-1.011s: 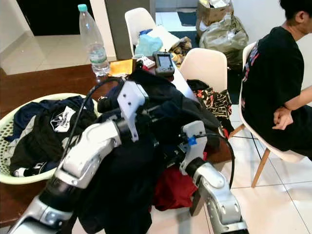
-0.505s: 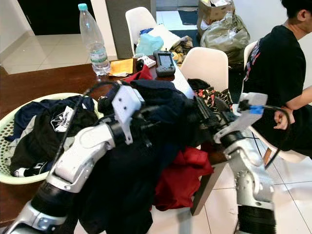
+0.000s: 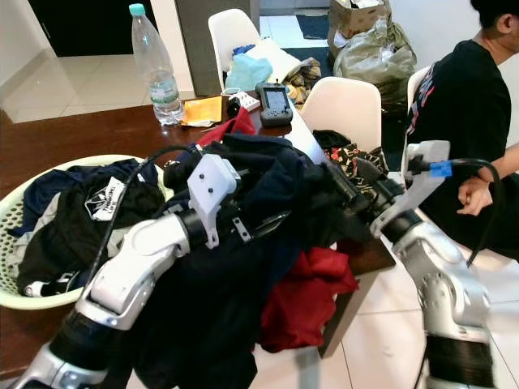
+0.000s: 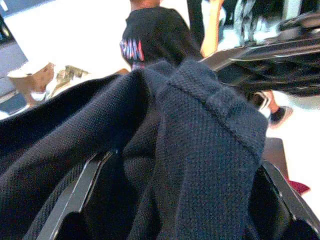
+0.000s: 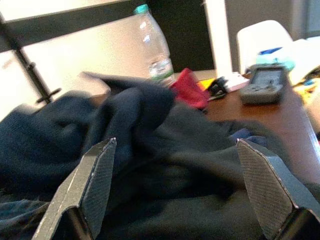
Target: Hang hanger
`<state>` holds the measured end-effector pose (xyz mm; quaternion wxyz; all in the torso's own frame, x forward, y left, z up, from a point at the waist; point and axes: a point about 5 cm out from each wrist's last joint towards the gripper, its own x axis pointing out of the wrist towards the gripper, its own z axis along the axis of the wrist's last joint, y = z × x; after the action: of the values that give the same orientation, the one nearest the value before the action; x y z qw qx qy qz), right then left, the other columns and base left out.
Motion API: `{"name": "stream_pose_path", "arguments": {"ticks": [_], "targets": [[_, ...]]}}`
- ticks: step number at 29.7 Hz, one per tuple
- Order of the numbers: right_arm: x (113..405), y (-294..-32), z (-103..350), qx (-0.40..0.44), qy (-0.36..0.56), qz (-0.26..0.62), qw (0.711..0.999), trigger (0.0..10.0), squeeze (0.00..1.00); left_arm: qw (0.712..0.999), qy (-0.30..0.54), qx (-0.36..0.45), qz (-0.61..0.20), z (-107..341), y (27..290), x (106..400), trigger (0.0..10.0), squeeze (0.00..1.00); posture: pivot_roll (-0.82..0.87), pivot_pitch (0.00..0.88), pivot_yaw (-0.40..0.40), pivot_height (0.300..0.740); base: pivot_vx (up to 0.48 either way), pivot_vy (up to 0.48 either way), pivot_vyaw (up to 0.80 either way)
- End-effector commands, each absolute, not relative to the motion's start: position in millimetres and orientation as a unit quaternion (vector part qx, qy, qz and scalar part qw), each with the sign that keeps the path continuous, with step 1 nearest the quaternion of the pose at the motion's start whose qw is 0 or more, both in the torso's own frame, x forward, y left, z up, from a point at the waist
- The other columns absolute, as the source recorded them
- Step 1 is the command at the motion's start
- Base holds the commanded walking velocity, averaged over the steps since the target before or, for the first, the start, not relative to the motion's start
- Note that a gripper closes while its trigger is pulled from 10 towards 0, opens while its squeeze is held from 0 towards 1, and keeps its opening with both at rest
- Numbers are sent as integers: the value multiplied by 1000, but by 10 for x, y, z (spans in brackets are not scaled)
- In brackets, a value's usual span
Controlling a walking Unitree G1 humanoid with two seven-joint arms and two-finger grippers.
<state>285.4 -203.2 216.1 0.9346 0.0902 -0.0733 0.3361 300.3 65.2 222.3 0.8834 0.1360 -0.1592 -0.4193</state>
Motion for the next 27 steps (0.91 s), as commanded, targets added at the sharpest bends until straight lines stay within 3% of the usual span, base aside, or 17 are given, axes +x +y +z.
{"name": "stream_pose_path", "arguments": {"ticks": [1,2,5,12,20,23,27], "targets": [[2797,-1958,2149,84,-69,370,923,10000,0,886,-156,141,-413,2193,684,3001,10000,184,55,132,16,740,0,0,0],[2722,-1908,2123,72,-67,396,913,10000,0,887,-156,140,-410,2201,707,3008,10000,0,52,131,19,740,0,0,0],[2682,-1854,2146,78,-76,410,905,10000,0,884,-155,138,-419,2201,719,2993,10000,0,49,130,21,740,0,0,0],[2847,-1750,2318,120,-103,365,917,10000,0,864,-161,130,-459,2191,641,2861,10000,0,47,130,20,740,0,0,0],[2999,-1576,2362,136,-81,330,930,10000,0,869,-173,153,-438,2201,664,2848,10000,0,53,135,13,740,0,0,0],[2935,-1302,2401,98,-61,394,912,10000,0,870,-178,164,-429,2197,669,2848,10000,0,50,135,8,740,0,0,0],[2895,-1239,2407,88,-58,415,904,10000,0,870,-179,164,-429,2197,664,2846,10000,0,50,135,8,740,0,0,0]]}}
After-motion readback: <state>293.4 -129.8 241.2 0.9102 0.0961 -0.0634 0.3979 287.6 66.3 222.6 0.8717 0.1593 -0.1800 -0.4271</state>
